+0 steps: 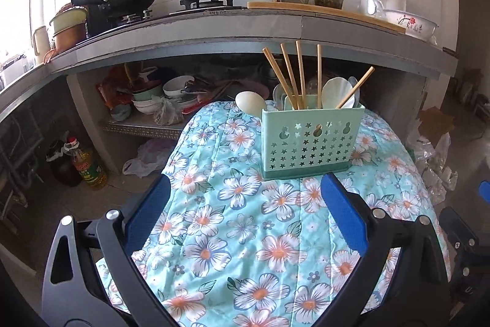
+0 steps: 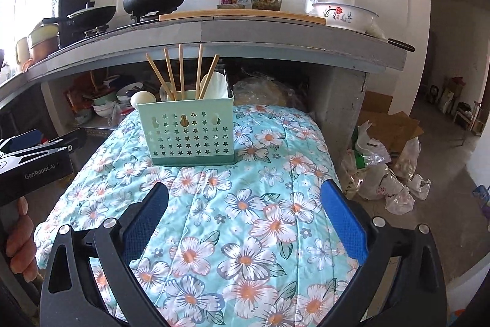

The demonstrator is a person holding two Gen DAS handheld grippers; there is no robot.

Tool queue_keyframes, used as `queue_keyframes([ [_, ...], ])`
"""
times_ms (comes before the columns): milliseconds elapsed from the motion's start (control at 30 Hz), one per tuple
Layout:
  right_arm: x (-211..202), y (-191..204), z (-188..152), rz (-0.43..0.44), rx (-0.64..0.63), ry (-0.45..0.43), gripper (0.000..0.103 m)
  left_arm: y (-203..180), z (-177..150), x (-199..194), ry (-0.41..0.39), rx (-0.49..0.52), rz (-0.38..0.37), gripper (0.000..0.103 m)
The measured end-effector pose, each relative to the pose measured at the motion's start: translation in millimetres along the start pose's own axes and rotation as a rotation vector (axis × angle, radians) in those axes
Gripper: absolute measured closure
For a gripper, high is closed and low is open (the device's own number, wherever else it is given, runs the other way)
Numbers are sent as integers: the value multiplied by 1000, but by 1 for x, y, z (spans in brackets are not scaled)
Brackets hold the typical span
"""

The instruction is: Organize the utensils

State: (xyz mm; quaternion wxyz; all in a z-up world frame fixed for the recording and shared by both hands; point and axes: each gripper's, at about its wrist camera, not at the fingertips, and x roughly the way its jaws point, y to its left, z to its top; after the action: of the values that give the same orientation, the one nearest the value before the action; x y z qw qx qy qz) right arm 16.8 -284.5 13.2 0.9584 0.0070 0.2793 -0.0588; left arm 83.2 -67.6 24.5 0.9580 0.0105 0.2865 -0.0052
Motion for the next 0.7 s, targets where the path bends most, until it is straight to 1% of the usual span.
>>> queue_keyframes([
  [233,-1,4,5,2,4,-3,6,-3,4,-3,-24,13,-3,8],
  [500,3,4,6,2,14,21,6,-2,4,0,-19,20,1,8],
  [700,3,3,7,-4,22,21,6,0,4,1,-14,23,7,8],
])
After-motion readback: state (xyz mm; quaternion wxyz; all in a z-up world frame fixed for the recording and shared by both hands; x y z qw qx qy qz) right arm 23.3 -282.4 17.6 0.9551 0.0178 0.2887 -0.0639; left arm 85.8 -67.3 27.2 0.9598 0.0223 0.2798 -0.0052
